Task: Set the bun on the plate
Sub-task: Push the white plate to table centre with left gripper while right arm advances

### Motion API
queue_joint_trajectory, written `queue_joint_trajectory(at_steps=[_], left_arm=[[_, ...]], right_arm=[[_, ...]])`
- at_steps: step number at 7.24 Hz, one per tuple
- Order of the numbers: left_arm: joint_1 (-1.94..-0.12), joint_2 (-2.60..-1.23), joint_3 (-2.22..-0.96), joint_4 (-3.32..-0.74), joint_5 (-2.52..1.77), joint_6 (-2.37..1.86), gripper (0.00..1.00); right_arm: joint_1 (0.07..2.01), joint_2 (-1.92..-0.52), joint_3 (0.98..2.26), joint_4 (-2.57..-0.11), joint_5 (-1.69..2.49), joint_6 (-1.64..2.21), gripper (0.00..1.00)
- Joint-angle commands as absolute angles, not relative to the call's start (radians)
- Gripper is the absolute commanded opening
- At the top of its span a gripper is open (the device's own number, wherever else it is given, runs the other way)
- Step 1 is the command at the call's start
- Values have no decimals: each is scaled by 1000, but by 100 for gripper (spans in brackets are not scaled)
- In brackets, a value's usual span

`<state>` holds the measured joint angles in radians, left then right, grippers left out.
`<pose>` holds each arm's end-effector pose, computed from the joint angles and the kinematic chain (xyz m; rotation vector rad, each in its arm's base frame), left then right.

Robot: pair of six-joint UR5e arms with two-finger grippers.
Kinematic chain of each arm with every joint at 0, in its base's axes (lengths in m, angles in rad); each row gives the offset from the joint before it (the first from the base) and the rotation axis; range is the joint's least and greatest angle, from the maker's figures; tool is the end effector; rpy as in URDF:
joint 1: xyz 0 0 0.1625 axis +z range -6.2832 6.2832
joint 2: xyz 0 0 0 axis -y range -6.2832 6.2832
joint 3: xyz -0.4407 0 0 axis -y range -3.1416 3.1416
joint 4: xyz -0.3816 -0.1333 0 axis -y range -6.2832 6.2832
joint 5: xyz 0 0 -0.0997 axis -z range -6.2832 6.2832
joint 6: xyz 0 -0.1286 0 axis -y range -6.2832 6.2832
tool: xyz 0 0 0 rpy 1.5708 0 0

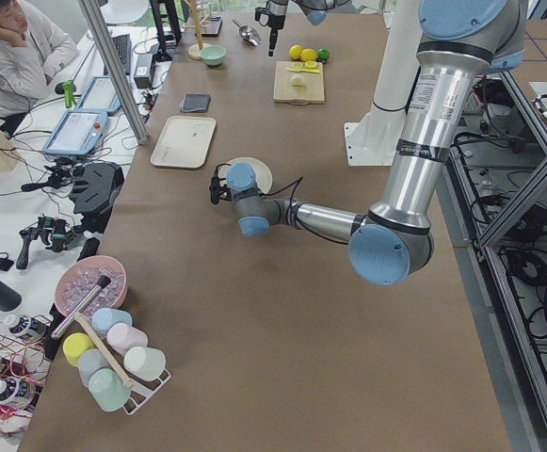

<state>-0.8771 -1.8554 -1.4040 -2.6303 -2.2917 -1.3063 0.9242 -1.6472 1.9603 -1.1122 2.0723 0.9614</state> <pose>0.3657 -0.5155 0.4856 0.0727 1.2772 -0.1028 -0.2318 -0.4258 0.4957 0.1808 -0.8731 0.1002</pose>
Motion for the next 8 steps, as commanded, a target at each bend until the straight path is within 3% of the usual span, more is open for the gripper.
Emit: queue_joint_trajectory(at_steps=[1,2,5,7,8], left_arm=[[-830,-1939,-1410,-2623,-2246,-1402,0],[-774,-1969,-1419,-2614,-2182,-1439,0],[-626,-2081,-1573,-2238,-2051,-1444,0],[-578,-2089,-1568,-2220,-2006,-1440,0],[-580,-2091,-1569,-2221,-2006,-1437,35]], right_arm=[[923,-1647,1960,-1112,2074,962,100],[923,-1647,1960,-1112,2074,962,100],[923,-1646,1960,-1112,2077,969,100],[922,-1646,1960,-1112,2077,969,100],[922,-1646,1959,-1112,2079,969,100]])
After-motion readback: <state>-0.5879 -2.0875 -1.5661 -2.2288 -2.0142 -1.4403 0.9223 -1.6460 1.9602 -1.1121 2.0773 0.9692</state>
